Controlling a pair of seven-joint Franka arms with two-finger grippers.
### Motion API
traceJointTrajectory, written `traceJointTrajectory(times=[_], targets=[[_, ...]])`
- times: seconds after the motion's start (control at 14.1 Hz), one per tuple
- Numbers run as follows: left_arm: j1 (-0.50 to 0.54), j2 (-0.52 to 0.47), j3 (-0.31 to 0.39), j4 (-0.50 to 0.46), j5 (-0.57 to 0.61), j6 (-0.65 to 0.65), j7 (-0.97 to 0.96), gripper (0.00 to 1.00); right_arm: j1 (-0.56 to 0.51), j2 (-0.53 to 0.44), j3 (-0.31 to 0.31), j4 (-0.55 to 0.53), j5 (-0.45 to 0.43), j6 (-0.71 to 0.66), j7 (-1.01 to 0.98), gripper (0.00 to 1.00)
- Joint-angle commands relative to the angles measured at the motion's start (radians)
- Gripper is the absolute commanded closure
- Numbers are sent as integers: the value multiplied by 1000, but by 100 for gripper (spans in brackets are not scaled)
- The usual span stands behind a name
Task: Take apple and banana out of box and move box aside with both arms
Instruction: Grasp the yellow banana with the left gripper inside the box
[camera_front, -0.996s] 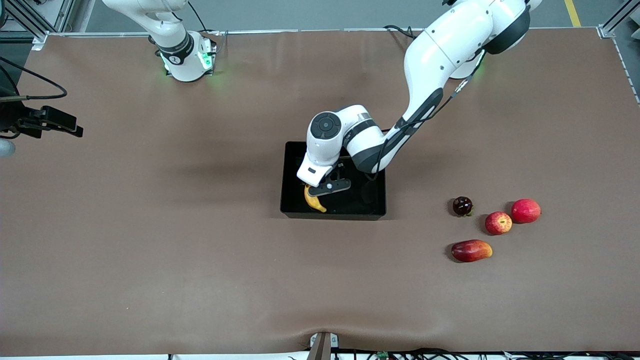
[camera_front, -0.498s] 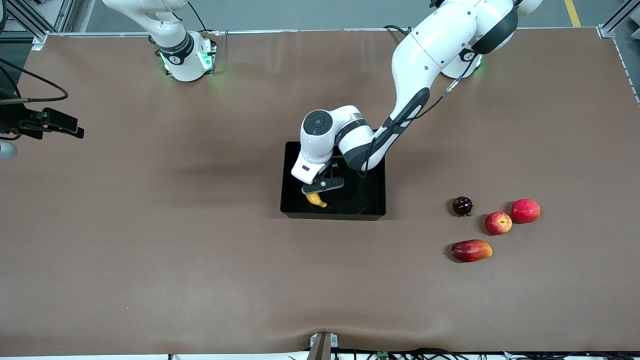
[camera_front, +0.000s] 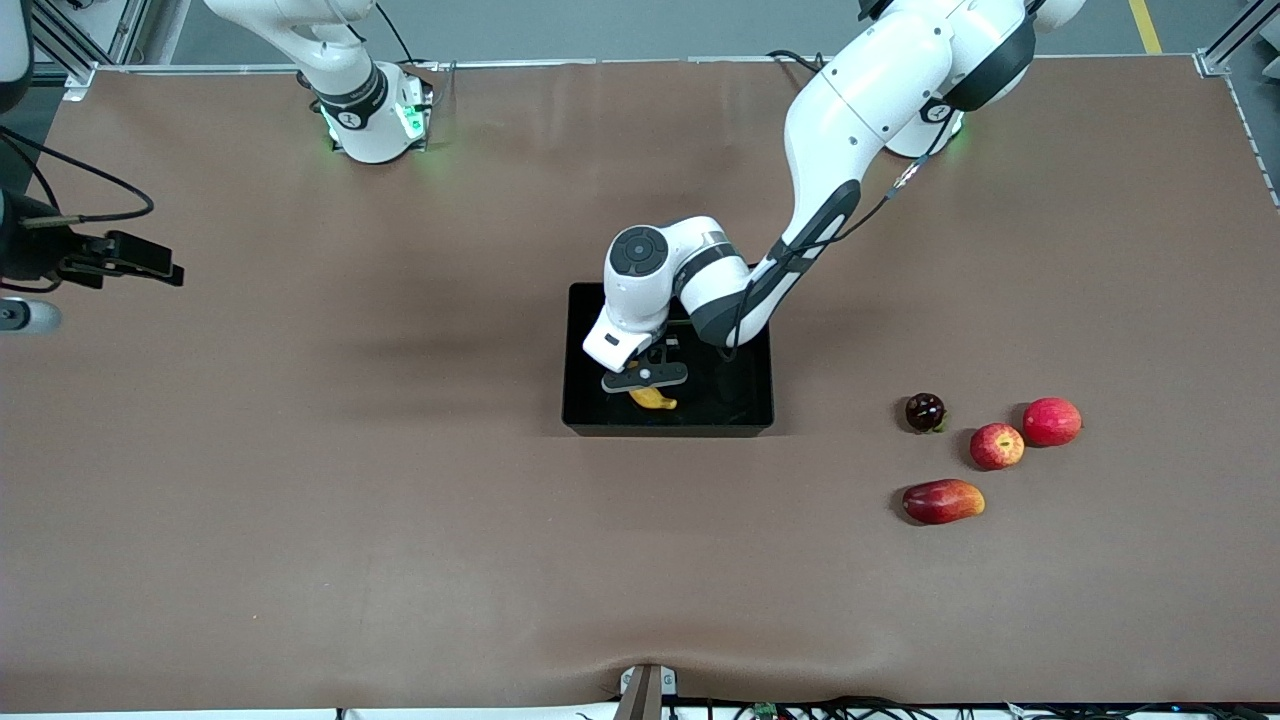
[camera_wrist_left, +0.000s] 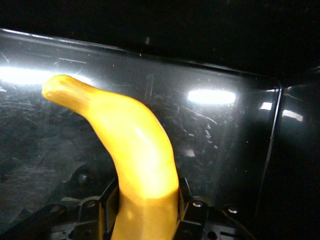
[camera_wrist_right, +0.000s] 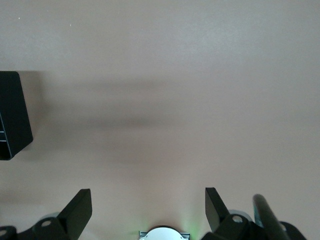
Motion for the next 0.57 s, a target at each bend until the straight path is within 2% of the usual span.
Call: traceJointTrajectory(times=[0.0,0.28,0.5], targets=[[5,-15,1,6,22,-4,25,100,8,22,4,11,8,0,-2,0],[52,-68,0,6,22,-13,126,100,26,96,4,12,5,8,-5,0],[100,-131,-12,6,7,-95,249,100,31,134,4,28,7,29,-10,0]])
